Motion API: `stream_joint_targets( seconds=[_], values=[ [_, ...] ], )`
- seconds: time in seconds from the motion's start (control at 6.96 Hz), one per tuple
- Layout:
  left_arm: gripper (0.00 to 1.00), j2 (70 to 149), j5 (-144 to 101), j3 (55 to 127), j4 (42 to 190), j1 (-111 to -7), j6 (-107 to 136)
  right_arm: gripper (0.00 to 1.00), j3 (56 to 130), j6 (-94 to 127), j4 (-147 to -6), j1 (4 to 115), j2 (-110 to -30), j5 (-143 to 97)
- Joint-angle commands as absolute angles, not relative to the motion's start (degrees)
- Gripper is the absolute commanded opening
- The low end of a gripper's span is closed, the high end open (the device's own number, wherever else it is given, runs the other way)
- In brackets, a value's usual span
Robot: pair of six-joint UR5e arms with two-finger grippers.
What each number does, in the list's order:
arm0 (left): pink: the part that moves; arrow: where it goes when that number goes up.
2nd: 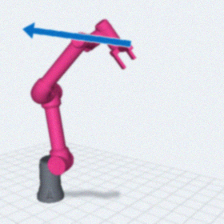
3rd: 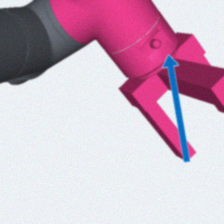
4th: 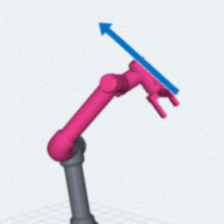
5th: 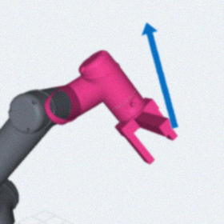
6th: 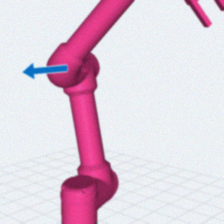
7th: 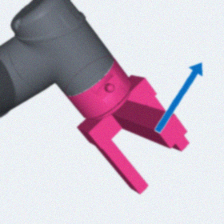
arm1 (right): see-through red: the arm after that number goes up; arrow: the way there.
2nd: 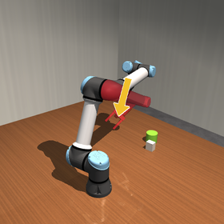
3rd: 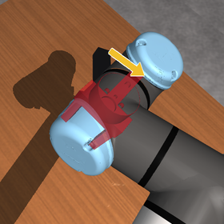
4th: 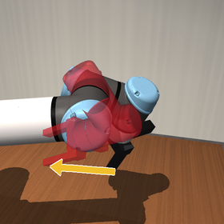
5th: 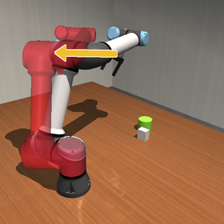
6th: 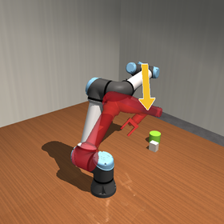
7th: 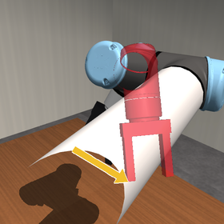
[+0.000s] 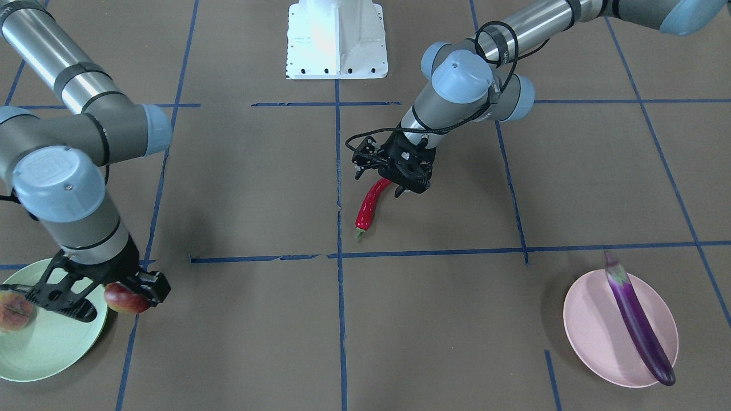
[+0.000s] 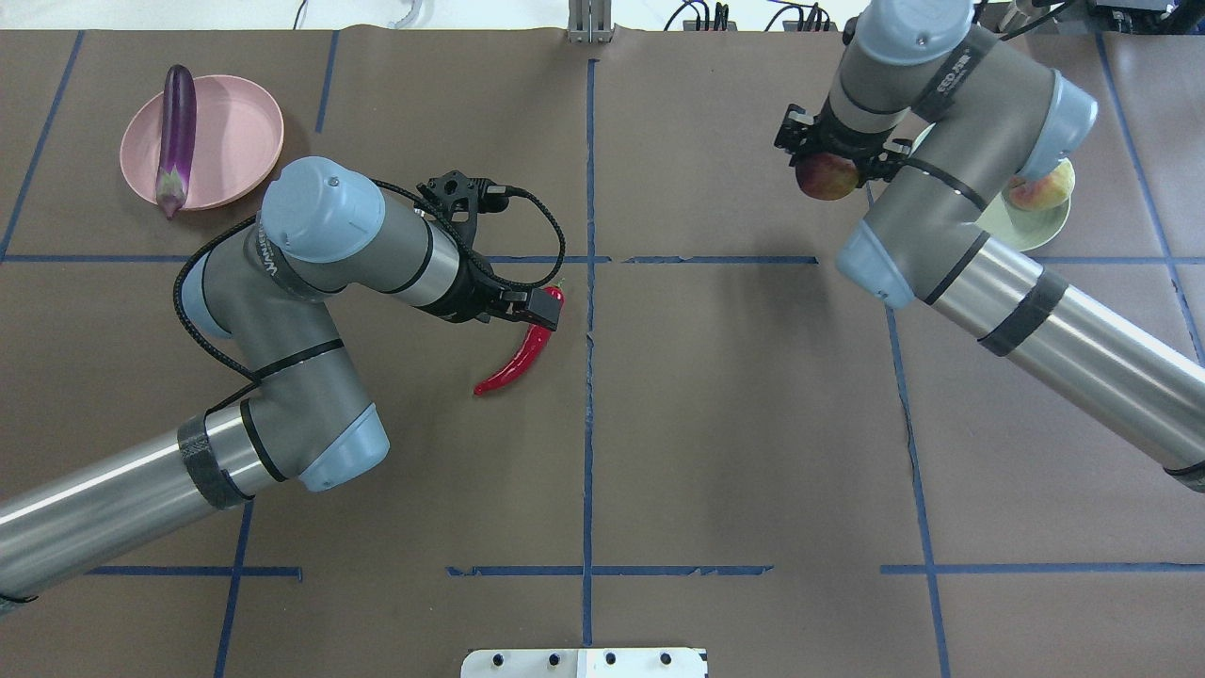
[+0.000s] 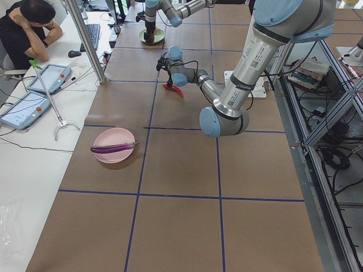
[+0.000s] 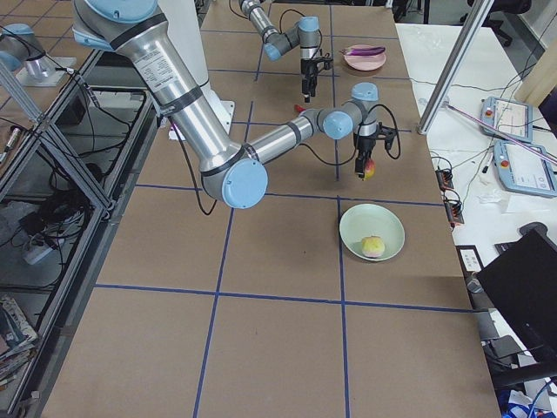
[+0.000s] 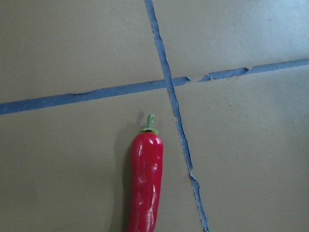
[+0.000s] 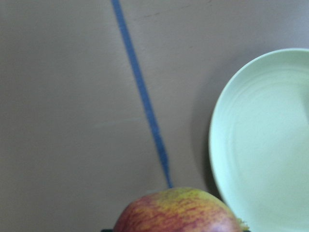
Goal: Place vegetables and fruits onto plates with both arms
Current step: 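Carry pomegranate to green plate with right gripper while left gripper grasps red chili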
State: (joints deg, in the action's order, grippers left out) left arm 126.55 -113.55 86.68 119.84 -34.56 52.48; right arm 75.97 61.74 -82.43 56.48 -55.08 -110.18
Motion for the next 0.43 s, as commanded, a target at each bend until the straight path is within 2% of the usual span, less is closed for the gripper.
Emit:
stream_joint_targets(
  seconds=[0.0, 0.14, 0.29],
  values=[
    [0.97, 127.79, -110.49, 85.61, 114.97, -32.54, 45.97, 0.0, 69.46, 53.82, -82.18, 60.8, -55.72, -110.13],
    [0.97, 127.79, -107.52, 85.17, 114.96, -30.95, 45.97, 0.0, 67.52, 51.53, -81.83, 61.95, -55.72, -109.95],
    [0.96, 127.97, -104.71, 84.21, 114.96, -29.63, 45.88, 0.06, 65.41, 51.59, -77.91, 61.96, -56.68, -109.69]
  ],
)
